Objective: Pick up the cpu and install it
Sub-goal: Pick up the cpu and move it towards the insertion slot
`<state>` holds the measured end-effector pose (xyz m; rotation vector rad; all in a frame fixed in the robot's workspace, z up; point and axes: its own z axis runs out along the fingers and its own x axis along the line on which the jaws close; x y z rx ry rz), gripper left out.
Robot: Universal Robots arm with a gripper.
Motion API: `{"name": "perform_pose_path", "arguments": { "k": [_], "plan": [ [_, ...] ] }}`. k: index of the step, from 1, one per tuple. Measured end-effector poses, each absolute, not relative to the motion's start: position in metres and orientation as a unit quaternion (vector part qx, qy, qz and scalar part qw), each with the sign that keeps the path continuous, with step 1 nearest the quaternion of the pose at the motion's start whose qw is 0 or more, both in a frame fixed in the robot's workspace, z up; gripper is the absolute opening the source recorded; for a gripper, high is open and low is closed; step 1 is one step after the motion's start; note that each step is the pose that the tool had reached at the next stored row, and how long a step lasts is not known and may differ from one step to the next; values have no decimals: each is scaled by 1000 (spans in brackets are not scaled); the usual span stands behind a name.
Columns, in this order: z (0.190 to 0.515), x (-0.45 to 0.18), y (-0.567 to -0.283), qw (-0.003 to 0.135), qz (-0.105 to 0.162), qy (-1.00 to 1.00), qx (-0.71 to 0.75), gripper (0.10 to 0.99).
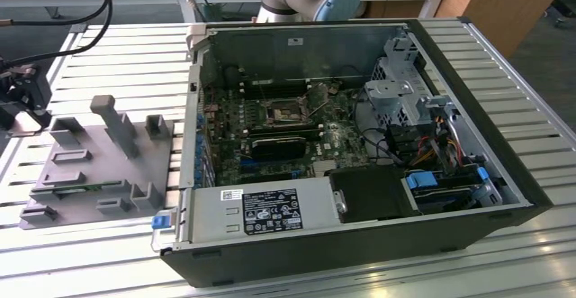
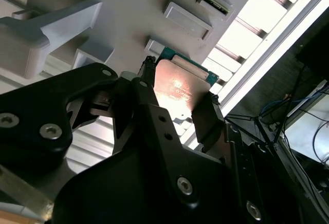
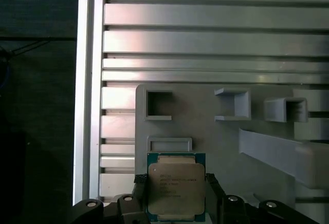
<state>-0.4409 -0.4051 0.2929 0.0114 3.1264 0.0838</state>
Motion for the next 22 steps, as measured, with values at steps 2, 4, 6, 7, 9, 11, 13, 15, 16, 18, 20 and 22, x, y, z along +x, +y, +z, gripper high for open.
{"name": "perform_pose_path", "arguments": {
  "k": [2,4,6,7,9,11,13,15,16,18,20,22],
  "plan": [
    [295,-441,-405,7,27,1000,4,537],
    [297,-441,-405,7,27,1000,4,537],
    [298,-441,-405,7,27,1000,4,537],
    [299,-441,-405,7,27,1000,4,537],
    [300,-441,-405,7,27,1000,4,537],
    [302,-441,-405,7,27,1000,4,537],
    [306,-441,-404,7,27,1000,4,537],
    [311,-441,-404,7,26,1000,4,537],
    [314,-441,-403,7,26,1000,4,537],
    [319,-441,-403,7,26,1000,4,537],
    [324,-441,-402,7,26,1000,4,537],
    [330,-441,-401,7,26,1000,4,537]
  ]
}}
